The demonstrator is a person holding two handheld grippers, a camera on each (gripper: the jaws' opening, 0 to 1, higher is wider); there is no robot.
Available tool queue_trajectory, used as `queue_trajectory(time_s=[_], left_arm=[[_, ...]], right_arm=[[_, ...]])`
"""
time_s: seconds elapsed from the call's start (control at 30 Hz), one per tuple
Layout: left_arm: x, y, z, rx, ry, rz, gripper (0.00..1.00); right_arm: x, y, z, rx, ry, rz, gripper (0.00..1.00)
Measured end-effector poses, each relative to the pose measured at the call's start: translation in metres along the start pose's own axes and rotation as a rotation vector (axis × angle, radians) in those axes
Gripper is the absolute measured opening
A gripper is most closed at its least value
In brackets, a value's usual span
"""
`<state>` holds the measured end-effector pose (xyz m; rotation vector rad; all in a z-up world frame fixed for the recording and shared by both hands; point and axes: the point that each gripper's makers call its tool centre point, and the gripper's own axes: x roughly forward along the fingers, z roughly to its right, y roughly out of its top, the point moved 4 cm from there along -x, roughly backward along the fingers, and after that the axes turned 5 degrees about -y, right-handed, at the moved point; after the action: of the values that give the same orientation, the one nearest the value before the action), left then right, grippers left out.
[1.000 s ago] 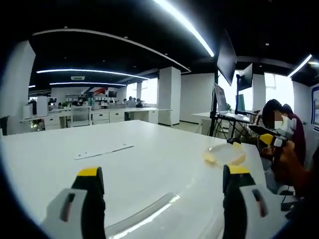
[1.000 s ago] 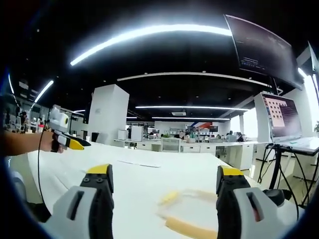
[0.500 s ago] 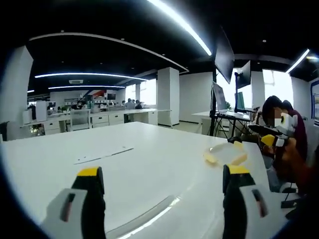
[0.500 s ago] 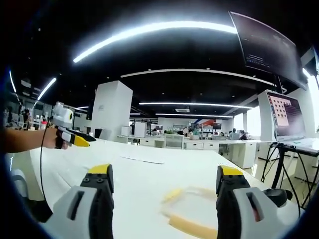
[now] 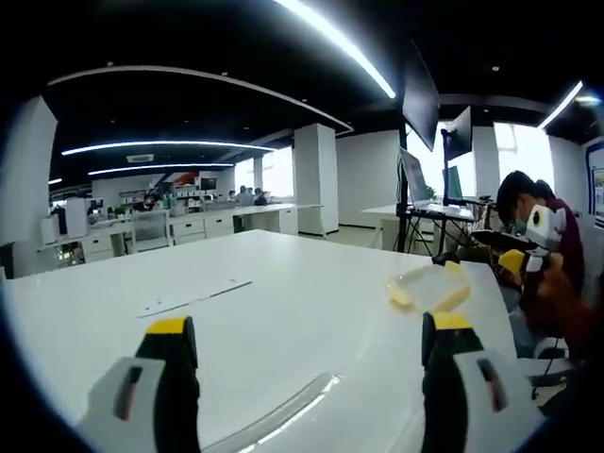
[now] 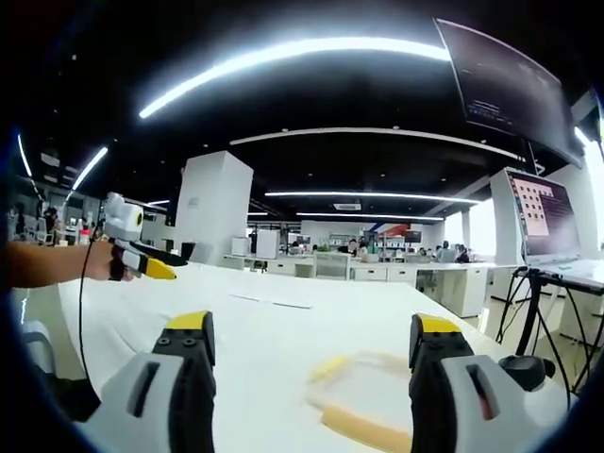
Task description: Snap each plastic latch of the storage box into its locked position after aligning the lid with the box until every specified latch is closed and the lid sits flush.
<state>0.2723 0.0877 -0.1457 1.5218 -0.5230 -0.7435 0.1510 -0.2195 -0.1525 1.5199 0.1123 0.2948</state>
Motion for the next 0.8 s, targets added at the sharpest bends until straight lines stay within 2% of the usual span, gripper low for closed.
queue_trajectory(time_s=[0.47,0.8], left_arm=[[0.014,0.001,0.003,0.000,-0.019,-0.005,0.99],[0.025,0.000,0.006,0.009,-0.034,-0.042,1.00]], right_arm=[[-0.001,0.000,0.005,0.002,-0.016,0.000,0.87],[-0.001,0.001,0.008,-0.004,-0.025,0.003,0.87]])
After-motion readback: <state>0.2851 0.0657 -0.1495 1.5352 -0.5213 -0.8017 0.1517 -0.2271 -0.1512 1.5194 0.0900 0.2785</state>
